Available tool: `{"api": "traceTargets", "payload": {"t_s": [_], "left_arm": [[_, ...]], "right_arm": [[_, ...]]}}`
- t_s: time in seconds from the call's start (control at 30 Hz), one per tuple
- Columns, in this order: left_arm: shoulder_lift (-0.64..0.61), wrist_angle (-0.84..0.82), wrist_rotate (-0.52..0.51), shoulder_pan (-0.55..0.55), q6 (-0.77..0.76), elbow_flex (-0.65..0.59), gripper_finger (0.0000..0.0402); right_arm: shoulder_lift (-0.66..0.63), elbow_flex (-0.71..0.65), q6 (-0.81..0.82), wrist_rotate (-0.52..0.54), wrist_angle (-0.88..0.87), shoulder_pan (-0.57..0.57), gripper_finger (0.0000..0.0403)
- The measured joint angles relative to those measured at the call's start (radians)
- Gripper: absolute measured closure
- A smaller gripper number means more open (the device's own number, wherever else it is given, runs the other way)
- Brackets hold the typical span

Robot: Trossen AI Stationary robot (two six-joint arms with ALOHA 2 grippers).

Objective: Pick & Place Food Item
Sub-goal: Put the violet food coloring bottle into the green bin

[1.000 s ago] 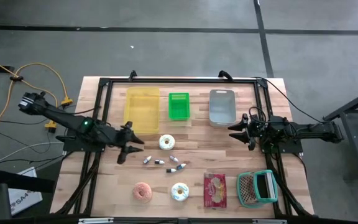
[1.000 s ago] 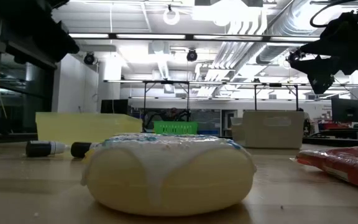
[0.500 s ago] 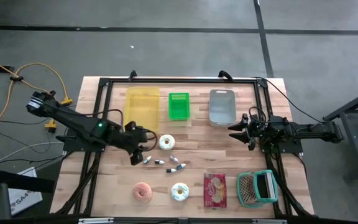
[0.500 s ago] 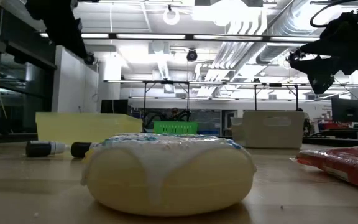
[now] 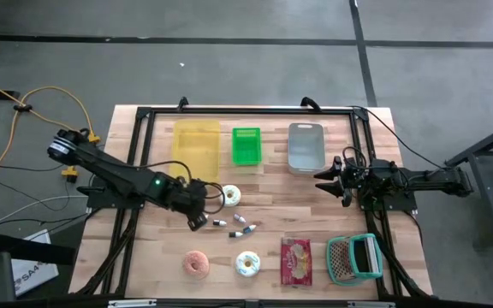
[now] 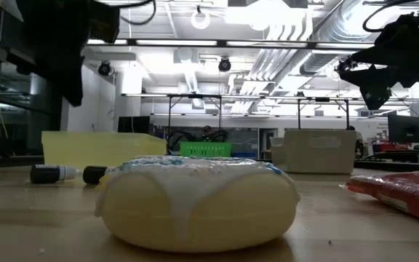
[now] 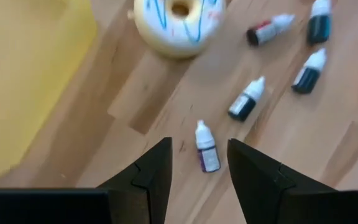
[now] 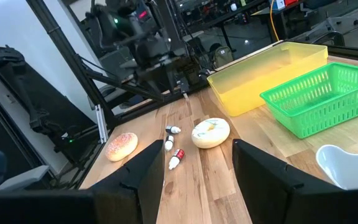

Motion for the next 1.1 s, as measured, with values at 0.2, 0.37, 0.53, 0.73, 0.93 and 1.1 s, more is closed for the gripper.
{"api": "traceTargets", "payload": {"t_s": [0.2, 0.37, 0.53, 0.73, 0.93, 1.1], "left_arm": [[0.082, 0.002, 0.110, 0.022, -0.054, 0.000, 0.0253], [0.135, 0.003, 0.130, 0.033, -0.064, 0.000, 0.0253], [0.171, 0.012, 0.135, 0.033, -0.087, 0.001, 0.0253], [0.208, 0.068, 0.172, 0.033, -0.112, 0.001, 0.0253], [0.241, 0.105, 0.198, 0.033, -0.131, 0.002, 0.0253], [0.265, 0.119, 0.201, 0.033, -0.133, 0.002, 0.0253]], "right_arm": [[0.000, 0.000, 0.000, 0.000, 0.000, 0.000, 0.0228], [0.000, 0.000, 0.000, 0.000, 0.000, 0.000, 0.0228], [0.000, 0.000, 0.000, 0.000, 0.000, 0.000, 0.0228], [0.000, 0.000, 0.000, 0.000, 0.000, 0.000, 0.0228], [0.000, 0.000, 0.000, 0.000, -0.001, 0.000, 0.0228], [0.000, 0.000, 0.000, 0.000, -0.001, 0.000, 0.0228]]}}
